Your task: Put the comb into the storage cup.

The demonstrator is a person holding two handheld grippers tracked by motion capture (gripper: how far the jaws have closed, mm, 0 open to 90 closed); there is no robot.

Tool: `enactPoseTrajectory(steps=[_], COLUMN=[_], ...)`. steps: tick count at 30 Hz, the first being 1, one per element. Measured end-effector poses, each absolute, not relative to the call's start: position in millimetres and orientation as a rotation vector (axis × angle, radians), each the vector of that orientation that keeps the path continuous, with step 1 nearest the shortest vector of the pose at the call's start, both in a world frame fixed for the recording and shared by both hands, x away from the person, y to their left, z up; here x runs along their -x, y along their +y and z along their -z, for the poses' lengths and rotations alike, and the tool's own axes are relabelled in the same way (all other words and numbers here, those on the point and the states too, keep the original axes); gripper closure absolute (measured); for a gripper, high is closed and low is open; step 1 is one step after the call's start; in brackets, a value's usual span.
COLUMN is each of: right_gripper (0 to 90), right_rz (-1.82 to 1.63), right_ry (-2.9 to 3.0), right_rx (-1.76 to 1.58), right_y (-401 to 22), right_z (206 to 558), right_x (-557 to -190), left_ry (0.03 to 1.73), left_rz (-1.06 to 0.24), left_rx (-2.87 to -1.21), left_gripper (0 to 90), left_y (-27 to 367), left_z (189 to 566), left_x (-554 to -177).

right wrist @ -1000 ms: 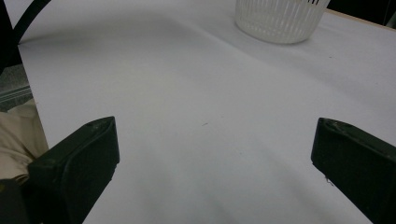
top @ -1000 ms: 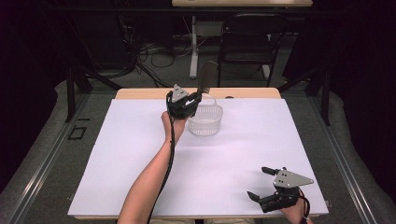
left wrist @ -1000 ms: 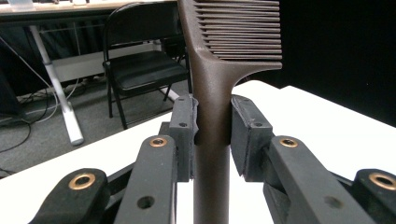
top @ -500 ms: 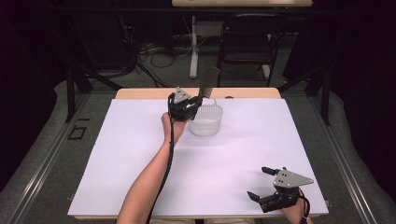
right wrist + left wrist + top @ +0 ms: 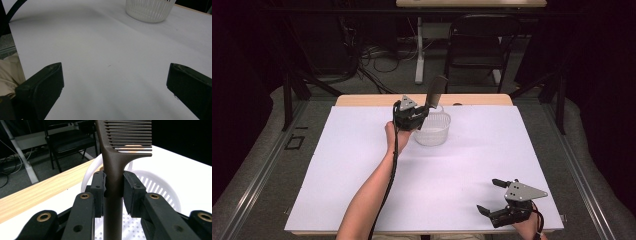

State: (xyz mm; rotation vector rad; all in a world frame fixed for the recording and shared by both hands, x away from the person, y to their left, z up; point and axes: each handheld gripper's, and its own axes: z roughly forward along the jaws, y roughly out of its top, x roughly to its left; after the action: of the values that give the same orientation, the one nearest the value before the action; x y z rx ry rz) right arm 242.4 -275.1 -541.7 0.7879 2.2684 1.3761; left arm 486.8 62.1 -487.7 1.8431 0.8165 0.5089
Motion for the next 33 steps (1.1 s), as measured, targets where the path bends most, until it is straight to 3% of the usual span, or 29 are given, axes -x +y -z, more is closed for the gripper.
enactPoseTrajectory(steps=[33], right_gripper=[0.9], right_rz=[-1.375], right_ry=[2.273], right_rx=[-0.796], right_y=[-275], right_z=[542], right_x=[-243], left_ry=[0.82], left_rz=[-0.482], left_rx=[-1.975], left_gripper=[72.0], left_y=[57], left_z=[500], left_x=[-489])
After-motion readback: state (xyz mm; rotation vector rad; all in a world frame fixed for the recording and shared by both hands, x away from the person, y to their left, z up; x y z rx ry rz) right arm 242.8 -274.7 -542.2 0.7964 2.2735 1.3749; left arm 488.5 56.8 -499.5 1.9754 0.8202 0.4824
